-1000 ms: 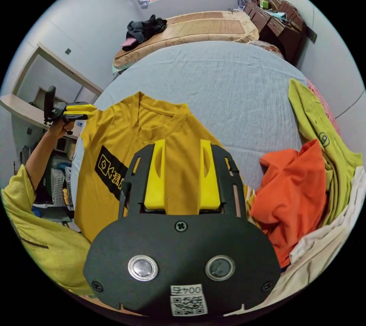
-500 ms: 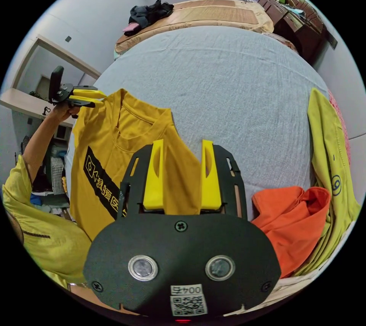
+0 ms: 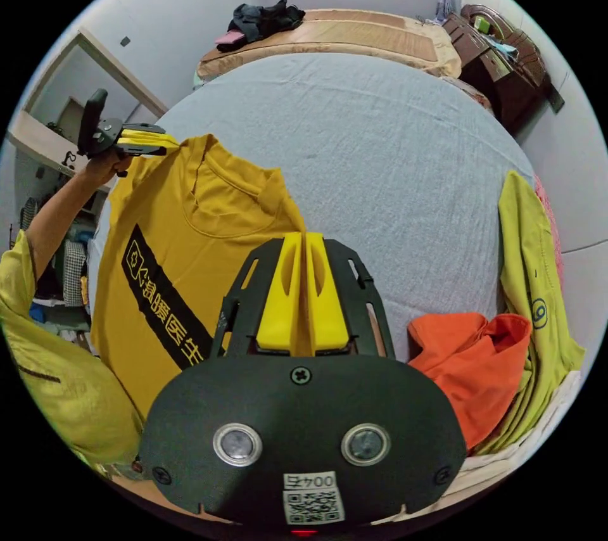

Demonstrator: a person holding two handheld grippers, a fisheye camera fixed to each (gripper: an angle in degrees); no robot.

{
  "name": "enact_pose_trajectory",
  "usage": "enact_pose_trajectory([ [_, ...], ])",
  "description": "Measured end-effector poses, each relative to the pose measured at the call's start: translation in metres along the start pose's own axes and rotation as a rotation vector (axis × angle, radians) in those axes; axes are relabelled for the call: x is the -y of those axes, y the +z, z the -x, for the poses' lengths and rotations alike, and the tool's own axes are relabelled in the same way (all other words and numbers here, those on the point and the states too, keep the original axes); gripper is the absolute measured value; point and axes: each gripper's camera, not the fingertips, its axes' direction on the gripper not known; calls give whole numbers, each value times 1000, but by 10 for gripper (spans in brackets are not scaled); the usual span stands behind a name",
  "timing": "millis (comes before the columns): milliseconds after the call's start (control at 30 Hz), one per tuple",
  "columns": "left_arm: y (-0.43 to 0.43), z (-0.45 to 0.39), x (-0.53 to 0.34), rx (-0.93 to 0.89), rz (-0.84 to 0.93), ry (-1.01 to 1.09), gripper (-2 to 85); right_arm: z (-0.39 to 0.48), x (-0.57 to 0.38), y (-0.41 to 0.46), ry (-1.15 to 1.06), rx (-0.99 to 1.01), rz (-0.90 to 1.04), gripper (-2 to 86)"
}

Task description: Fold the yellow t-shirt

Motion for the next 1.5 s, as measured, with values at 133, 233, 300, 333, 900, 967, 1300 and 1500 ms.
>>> enact_pose_trajectory([
  [133, -8, 16, -6, -58, -41, -60, 15, -22, -11, 3, 109, 118, -81, 15],
  [233, -24, 30, -13, -48, -72, -117, 24, -32, -25, -9, 234, 75, -162, 77],
  [300, -42, 40, -20, -51, -118, -149, 32, -29, -34, -22, 274, 44, -212, 101],
  [333, -57, 47, -27, -58, -141, -167, 39, -19, -40, -30, 266, 30, -234, 110],
  [900, -144, 118, -239, 106, -125, -570, 96, 141, -110, 56, 66, -47, 48, 73],
  [967, -150, 117, -254, 60, -138, -594, 96, 138, -110, 60, 79, -44, 51, 68],
  [1300, -165, 117, -329, -143, -111, -762, 91, 122, -111, 82, 160, -30, 56, 46],
  [1500, -163, 135, -346, -233, -170, -899, 84, 117, -112, 96, 179, -29, 72, 44],
])
